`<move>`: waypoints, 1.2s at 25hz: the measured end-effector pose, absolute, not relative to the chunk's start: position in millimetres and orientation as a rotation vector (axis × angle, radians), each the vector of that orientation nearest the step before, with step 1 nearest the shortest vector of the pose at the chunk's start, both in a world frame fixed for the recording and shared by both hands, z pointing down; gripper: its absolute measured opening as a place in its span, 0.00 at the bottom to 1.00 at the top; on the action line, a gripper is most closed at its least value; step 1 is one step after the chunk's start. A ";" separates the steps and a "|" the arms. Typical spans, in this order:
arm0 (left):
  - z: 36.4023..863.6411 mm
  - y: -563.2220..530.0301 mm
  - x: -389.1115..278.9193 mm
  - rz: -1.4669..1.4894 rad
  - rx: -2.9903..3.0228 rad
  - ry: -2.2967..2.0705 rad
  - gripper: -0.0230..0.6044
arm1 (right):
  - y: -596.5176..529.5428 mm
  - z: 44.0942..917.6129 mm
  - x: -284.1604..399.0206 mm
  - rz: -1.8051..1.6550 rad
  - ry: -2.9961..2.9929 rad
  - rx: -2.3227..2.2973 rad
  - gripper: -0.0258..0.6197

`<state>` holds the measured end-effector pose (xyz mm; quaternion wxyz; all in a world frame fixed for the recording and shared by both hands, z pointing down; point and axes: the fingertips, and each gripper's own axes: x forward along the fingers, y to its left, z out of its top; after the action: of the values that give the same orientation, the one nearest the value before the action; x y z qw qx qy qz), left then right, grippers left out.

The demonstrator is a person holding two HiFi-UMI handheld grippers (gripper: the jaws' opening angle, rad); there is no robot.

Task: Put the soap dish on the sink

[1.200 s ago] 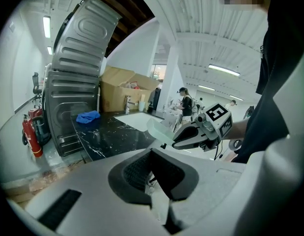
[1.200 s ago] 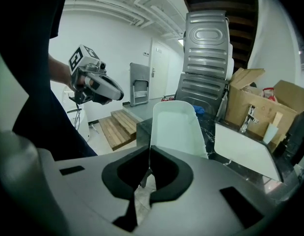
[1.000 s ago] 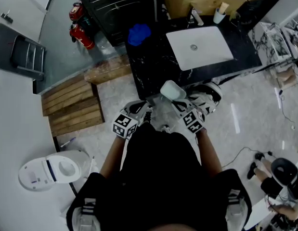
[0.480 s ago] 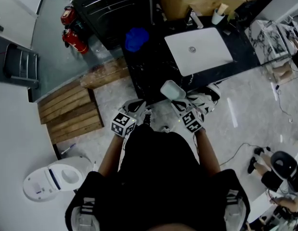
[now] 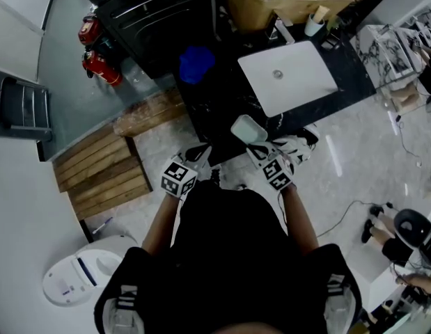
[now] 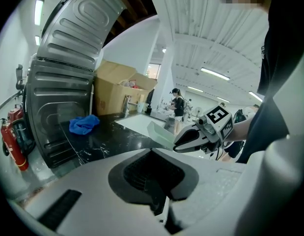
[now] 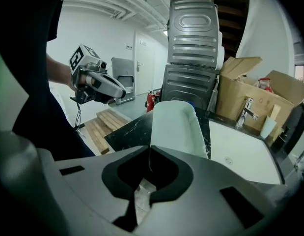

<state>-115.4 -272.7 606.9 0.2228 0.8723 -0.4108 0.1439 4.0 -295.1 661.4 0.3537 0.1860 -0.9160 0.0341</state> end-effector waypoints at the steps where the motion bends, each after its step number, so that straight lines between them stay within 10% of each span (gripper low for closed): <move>1: 606.9 -276.8 -117.9 0.396 2.411 -1.124 0.04 | -298.0 661.7 1.7 0.092 -2.364 0.487 0.04; 30: 627.9 -335.2 -191.0 0.372 2.462 -1.062 0.04 | -339.3 715.1 -53.9 0.068 -2.175 0.447 0.04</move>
<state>-191.0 -335.2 627.9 0.2158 0.8881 -0.3831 0.1340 -53.9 -339.3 715.1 0.4438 0.1804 -0.8774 0.0276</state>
